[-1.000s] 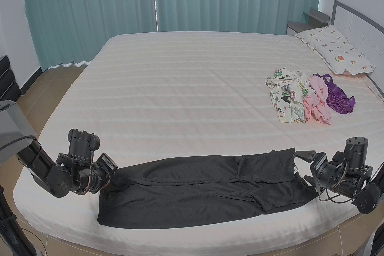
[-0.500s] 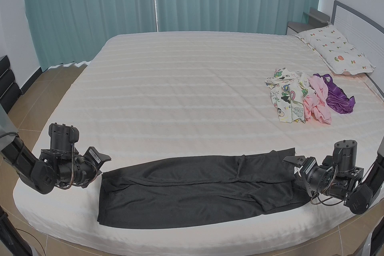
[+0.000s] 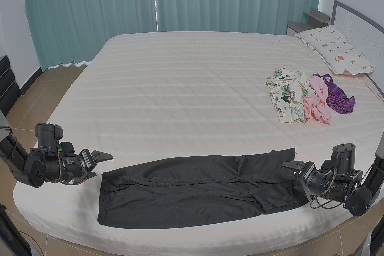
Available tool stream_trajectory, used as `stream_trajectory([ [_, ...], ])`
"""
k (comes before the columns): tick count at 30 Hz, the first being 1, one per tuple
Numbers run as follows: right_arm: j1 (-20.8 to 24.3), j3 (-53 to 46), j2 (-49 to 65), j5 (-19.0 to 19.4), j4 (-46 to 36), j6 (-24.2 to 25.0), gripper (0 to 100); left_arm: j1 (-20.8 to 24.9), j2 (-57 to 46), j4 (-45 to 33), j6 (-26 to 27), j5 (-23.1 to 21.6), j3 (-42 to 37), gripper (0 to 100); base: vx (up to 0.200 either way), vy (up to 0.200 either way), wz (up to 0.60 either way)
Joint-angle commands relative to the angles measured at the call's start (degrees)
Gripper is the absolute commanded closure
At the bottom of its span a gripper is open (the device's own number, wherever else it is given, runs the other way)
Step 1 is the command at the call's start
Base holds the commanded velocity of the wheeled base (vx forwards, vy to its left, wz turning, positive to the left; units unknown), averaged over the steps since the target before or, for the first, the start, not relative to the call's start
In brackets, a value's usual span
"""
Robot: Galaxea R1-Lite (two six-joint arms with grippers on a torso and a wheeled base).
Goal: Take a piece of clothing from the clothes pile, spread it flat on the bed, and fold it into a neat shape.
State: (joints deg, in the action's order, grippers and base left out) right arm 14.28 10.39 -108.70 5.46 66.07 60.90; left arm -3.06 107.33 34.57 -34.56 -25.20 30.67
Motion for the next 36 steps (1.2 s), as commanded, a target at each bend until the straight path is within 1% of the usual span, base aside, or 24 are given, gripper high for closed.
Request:
stream_trajectory([
  [1,-0.04,-0.02,-0.37,0.08,0.11,0.0,0,0.95,3.24,0.06,0.81,-0.03,-0.44,0,0.0,0.0,0.0],
  [2,0.05,-0.02,-0.37,0.08,0.11,0.0,0,2.01,4.03,0.14,1.07,0.32,-0.44,0,0.0,0.0,0.0],
  [7,0.05,-0.19,-0.37,0.08,0.11,0.0,0,3.41,4.03,-0.3,0.99,0.41,-0.44,0,0.0,0.0,0.0],
  [9,-0.04,-0.19,-0.37,0.08,0.11,0.0,0,4.11,4.03,-0.38,1.07,1.12,-0.79,0,0.0,0.0,0.0],
  [10,0.05,-0.1,-0.37,0.08,0.11,0.0,0,4.55,4.03,-0.3,1.07,2.79,-0.96,0,0.0,0.0,0.0],
  [11,0.05,-0.1,-0.37,0.08,0.11,0.0,0,4.64,4.12,-0.3,1.07,3.23,-0.96,0,0.0,0.0,0.0],
  [12,0.05,-0.19,-0.37,0.08,0.11,0.0,0,5.26,4.21,-0.3,1.07,5.33,-1.05,0,0.0,0.0,0.0],
  [14,0.05,-0.19,-0.46,0.08,0.11,0.0,0,5.61,4.21,-0.38,1.07,6.83,-1.14,0,0.0,0.0,0.0],
  [21,0.05,-0.28,-0.54,0.08,0.11,0.0,0,6.58,4.12,-1.0,1.07,7.27,-1.76,0,0.0,0.0,0.0],
  [26,0.05,-0.28,-0.54,0.08,0.11,0.0,0,7.28,4.91,-1.53,0.99,7.44,-0.79,0,0.0,0.0,0.0],
  [28,0.14,-0.28,-0.54,0.08,0.11,0.0,0,7.37,6.67,-1.61,0.9,8.76,0.35,0,0.0,0.0,0.0],
  [29,0.14,-0.19,-0.54,0.08,0.11,0.0,0,7.28,7.55,-1.53,0.99,10.17,0.71,0,0.0,0.0,0.0],
  [30,0.14,-0.19,-0.54,0.08,0.11,0.0,0,7.28,7.63,-1.53,0.99,10.34,0.71,0,0.0,0.0,0.0],
  [31,0.14,-0.19,-0.54,0.08,0.11,0.0,0,7.37,8.69,-1.44,0.99,12.45,1.06,0,0.0,0.0,0.0],
  [33,0.14,-0.19,-0.54,0.08,0.11,0.0,0,7.63,8.87,-1.26,0.99,13.6,1.32,0,0.0,0.0,0.0],
  [34,0.14,-0.19,-0.54,0.08,0.11,0.0,0,7.72,8.51,-1.35,0.63,13.51,1.41,100,0.0,0.0,0.0],
  [36,0.14,-0.28,-0.54,0.08,0.11,0.0,0,7.81,8.34,-1.44,0.55,13.42,1.41,100,0.0,0.0,0.0],
])
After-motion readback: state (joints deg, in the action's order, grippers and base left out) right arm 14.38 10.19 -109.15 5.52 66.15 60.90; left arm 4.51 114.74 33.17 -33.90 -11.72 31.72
